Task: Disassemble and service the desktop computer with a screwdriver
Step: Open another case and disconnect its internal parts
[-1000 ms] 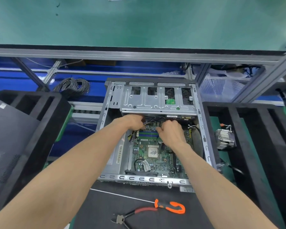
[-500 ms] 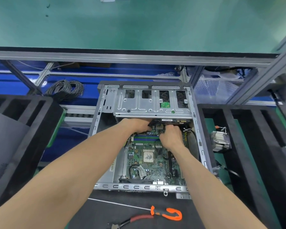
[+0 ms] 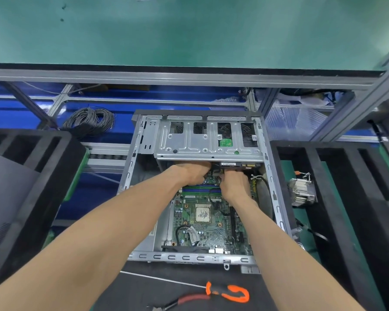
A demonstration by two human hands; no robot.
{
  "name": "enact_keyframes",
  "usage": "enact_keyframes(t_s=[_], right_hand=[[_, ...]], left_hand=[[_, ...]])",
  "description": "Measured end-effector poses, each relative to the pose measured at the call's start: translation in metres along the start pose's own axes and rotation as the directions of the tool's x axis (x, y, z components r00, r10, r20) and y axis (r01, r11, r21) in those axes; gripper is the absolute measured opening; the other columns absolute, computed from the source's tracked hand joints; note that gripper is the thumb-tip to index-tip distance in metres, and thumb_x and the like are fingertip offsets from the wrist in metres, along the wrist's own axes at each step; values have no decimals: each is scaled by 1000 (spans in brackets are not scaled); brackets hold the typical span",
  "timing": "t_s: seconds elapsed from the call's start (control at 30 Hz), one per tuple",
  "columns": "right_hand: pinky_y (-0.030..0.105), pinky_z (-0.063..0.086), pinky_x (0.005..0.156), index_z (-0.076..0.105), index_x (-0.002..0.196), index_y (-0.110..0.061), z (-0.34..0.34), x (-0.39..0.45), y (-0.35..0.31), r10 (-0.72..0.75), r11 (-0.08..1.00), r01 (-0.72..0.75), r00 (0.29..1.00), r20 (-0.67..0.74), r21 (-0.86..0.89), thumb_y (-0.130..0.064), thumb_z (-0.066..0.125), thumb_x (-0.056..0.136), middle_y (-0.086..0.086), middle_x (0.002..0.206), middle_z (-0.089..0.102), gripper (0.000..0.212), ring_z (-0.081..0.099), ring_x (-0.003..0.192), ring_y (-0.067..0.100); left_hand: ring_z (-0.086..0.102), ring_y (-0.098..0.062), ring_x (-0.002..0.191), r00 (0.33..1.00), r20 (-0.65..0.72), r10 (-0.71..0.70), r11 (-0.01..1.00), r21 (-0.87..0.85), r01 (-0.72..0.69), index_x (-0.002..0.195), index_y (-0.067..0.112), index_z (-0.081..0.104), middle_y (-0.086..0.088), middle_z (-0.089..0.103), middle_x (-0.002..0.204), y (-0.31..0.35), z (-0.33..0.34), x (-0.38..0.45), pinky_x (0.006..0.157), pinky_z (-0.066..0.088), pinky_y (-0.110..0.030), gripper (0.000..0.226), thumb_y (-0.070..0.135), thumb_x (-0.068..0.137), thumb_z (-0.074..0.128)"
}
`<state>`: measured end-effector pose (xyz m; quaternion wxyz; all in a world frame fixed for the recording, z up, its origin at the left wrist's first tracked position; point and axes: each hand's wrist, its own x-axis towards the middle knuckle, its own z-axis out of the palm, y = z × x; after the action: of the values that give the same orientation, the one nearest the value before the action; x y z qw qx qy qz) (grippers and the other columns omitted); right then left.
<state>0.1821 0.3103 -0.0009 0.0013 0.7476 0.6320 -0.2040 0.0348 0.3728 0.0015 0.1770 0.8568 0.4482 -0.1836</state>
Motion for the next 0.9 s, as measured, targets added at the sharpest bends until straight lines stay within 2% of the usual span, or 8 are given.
enact_keyframes(t_s=[0.1,0.23,0.4,0.53,0.63,0.73,0.8,0.9], right_hand=[[30,41,65,68,101,-7,3,3,1,-4,1000,5,1000,6,-17,-2,50,97,8,80,51,19,50,74,27],[30,42,64,68,101,-8,5,4,-1,2,999,-2,1000,5,-42,2,51,94,8,77,48,21,47,72,27],[28,39,65,65,91,-13,5,5,-1,24,1000,-24,1000,15,-1,-2,52,97,9,84,59,18,46,69,24],[29,39,61,54,73,-11,5,4,-2,68,997,-69,997,31,28,5,51,92,7,76,49,25,44,60,21],[31,40,65,52,83,-15,4,3,-3,55,998,-56,998,40,24,5,52,91,9,81,50,22,48,70,27],[30,40,67,51,88,-17,3,3,-3,35,999,-36,998,42,8,4,52,93,8,83,49,22,46,72,27],[29,41,67,52,85,-14,4,4,-2,42,999,-43,998,43,10,2,54,94,8,82,49,19,47,71,26],[30,42,65,53,81,-11,5,3,-1,33,999,-34,999,36,34,-1,53,96,7,74,48,18,49,71,27]], left_hand=[[44,-10,61,999,-38,-7,1000,28,8,79,18,36,8,38,73,3,2,2,64,38,-29,23,6,95,48],[40,-10,53,997,-82,5,997,71,1,67,21,32,5,41,66,10,0,3,44,28,-24,34,7,90,52],[44,-12,58,998,-28,-60,997,-60,58,71,24,35,1,46,72,2,-2,2,47,28,-24,31,5,91,49],[41,-12,53,995,-89,-54,998,38,57,68,18,37,3,42,67,14,-3,-1,44,28,-23,28,6,89,52],[44,-16,59,996,-68,-63,997,36,65,79,16,42,5,39,69,15,-6,-1,56,37,-28,17,10,92,52],[45,-13,63,994,13,-110,987,-121,111,79,23,39,3,46,75,8,-9,-2,52,32,-25,24,11,96,50],[47,-14,65,993,14,-116,981,-152,116,85,20,44,1,49,77,7,-9,-4,53,33,-25,16,10,96,49],[56,-21,83,994,7,-112,986,-124,112,95,17,48,-3,60,93,10,-10,-11,70,44,-29,10,7,95,50]])
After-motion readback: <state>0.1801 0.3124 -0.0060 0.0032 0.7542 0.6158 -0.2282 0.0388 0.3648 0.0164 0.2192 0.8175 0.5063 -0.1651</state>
